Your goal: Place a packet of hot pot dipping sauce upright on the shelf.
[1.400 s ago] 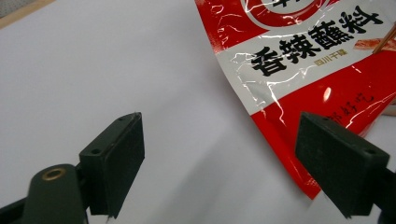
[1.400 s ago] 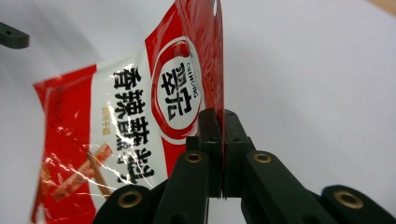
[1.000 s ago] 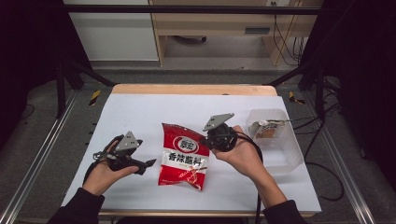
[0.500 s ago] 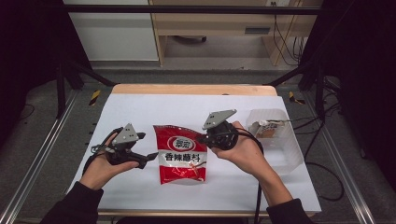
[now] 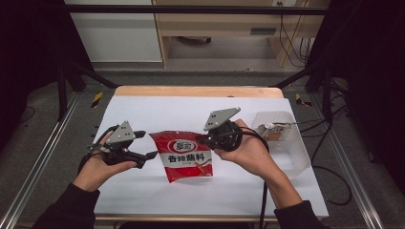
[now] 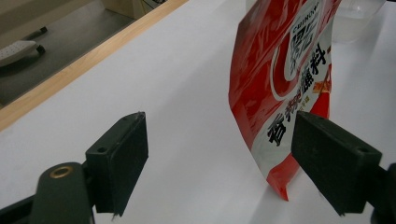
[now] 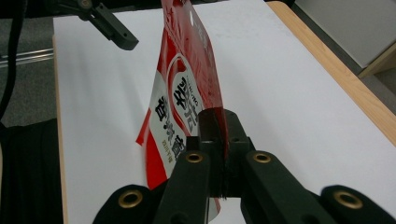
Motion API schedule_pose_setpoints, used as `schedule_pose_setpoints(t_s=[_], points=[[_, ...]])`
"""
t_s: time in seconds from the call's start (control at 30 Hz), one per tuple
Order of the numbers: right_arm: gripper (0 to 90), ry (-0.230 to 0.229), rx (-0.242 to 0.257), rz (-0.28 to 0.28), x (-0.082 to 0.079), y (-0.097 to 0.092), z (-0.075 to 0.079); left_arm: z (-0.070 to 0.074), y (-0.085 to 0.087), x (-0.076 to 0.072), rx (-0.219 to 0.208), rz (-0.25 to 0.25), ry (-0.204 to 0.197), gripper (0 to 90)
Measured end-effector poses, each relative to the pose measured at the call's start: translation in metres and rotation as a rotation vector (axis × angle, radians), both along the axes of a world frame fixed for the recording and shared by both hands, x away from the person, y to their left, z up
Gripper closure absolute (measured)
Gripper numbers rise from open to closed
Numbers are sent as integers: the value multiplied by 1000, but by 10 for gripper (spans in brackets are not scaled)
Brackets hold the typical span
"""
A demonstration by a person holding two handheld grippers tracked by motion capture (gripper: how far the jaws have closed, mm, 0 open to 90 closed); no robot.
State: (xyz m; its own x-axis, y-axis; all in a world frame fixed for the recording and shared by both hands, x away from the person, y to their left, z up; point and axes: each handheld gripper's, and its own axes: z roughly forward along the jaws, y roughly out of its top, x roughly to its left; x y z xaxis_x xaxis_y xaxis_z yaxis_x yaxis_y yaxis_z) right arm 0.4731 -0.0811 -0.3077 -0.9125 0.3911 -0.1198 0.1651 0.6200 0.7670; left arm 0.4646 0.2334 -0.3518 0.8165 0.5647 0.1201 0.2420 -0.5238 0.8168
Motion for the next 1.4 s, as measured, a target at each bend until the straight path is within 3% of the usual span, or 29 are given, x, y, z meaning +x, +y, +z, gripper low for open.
schedule_pose_setpoints(t_s=[0.2, 0.4, 0.57, 0.7, 0.8, 0.9, 1.03, 1.23, 1.4], points=[[900, -7, 3, 33, -2, 3, 9, 7, -7, 2, -26, -41, -7, 274], [900, -22, -12, 47, -3, 5, 14, 13, -17, 9, -18, -83, -3, 433], [900, -28, -21, 45, -2, 3, 18, 14, -22, 17, -19, -89, -7, 441], [900, -21, -12, 51, -2, 1, 20, 13, -26, 20, -21, -102, -9, 498], [900, -20, -14, 56, -3, 0, 20, 13, -30, 21, -27, -124, -1, 594], [900, -20, -22, 50, -3, -2, 19, 14, -33, 19, 16, -134, 24, 719], [900, -14, -7, 42, -2, -9, 19, 17, -38, 16, 15, -156, 32, 881], [900, -14, 0, 37, -2, -16, 18, 27, -43, 19, -1, -147, 24, 897], [895, -18, 1, 34, -2, -21, 18, 40, -46, 19, 19, -150, 16, 899]])
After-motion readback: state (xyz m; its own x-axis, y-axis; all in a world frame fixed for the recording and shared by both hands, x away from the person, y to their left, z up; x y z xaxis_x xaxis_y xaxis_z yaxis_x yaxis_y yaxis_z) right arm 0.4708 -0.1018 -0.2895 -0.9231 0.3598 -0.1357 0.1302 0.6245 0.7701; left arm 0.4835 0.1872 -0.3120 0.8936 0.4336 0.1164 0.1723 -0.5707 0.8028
